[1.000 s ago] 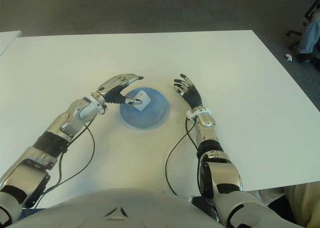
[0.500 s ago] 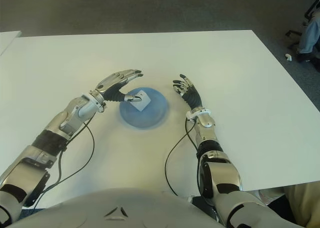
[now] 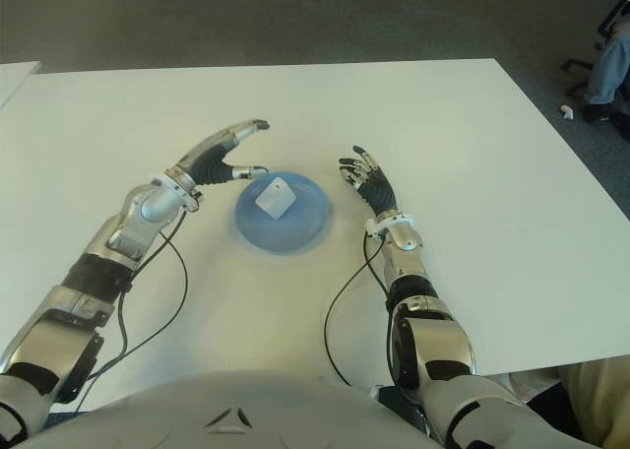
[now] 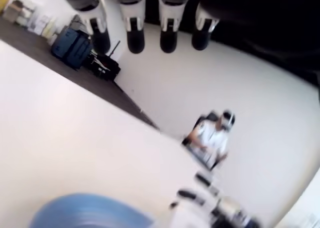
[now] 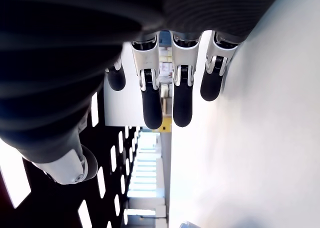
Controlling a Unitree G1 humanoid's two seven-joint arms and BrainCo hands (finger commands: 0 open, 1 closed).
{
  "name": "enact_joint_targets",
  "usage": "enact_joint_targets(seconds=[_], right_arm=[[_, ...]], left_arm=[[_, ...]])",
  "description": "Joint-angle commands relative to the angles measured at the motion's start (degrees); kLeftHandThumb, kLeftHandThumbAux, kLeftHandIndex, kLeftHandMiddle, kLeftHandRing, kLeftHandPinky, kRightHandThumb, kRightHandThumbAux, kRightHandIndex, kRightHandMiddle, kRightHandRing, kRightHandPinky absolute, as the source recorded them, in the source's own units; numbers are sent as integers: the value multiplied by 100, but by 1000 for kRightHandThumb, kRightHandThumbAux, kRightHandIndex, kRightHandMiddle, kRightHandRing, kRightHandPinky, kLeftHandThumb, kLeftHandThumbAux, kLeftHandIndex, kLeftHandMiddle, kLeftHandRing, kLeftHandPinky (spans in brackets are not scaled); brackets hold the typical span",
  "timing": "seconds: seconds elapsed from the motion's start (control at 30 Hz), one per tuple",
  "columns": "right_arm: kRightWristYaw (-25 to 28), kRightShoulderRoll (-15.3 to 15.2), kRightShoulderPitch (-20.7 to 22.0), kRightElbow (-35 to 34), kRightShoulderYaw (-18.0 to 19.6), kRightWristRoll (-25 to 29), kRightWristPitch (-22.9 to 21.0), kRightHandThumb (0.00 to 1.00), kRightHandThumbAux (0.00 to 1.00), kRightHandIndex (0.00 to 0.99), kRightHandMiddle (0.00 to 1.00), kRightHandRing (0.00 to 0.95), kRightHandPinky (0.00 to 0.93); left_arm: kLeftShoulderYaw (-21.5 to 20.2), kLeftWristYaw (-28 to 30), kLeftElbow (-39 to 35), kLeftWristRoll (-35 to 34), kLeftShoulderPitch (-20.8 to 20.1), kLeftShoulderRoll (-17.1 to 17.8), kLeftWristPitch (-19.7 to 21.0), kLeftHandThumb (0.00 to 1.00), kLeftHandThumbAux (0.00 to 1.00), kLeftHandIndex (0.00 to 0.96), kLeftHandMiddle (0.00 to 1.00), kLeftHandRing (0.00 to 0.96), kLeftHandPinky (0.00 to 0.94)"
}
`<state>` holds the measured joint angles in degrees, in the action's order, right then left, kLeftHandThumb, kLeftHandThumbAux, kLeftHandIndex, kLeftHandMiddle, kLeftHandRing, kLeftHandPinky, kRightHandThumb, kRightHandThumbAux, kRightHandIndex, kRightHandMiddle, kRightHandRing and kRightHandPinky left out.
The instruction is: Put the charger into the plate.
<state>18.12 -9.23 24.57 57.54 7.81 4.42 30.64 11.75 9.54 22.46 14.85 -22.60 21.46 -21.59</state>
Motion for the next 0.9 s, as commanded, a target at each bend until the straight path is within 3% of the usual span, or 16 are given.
enact_joint_targets(seconds=[0.03,0.1,0.3,0.5,0.9], right_arm=[[11,70,-53,148,3,32,-96,0,634,36,276,250,149],[4,70,-53,150,0,27,-98,0,635,34,275,250,150],[-25,80,-47,161,-16,4,-119,0,634,33,272,248,142],[-23,103,-47,159,-4,26,-112,0,658,32,271,248,156],[3,113,-26,152,17,58,-127,0,673,36,269,244,151]], left_arm=[[-1151,521,1979,-1697,-522,-678,-11,163,480,26,19,0,8],[-1398,630,2314,-2027,-628,-814,10,151,569,27,33,6,18],[-2127,944,2539,-3098,-636,-1283,312,64,688,28,50,20,28],[-2627,1185,2716,-3694,-589,-1462,546,7,702,21,48,19,26],[-3155,1317,3092,-4067,-752,-1604,819,0,715,4,48,22,47]])
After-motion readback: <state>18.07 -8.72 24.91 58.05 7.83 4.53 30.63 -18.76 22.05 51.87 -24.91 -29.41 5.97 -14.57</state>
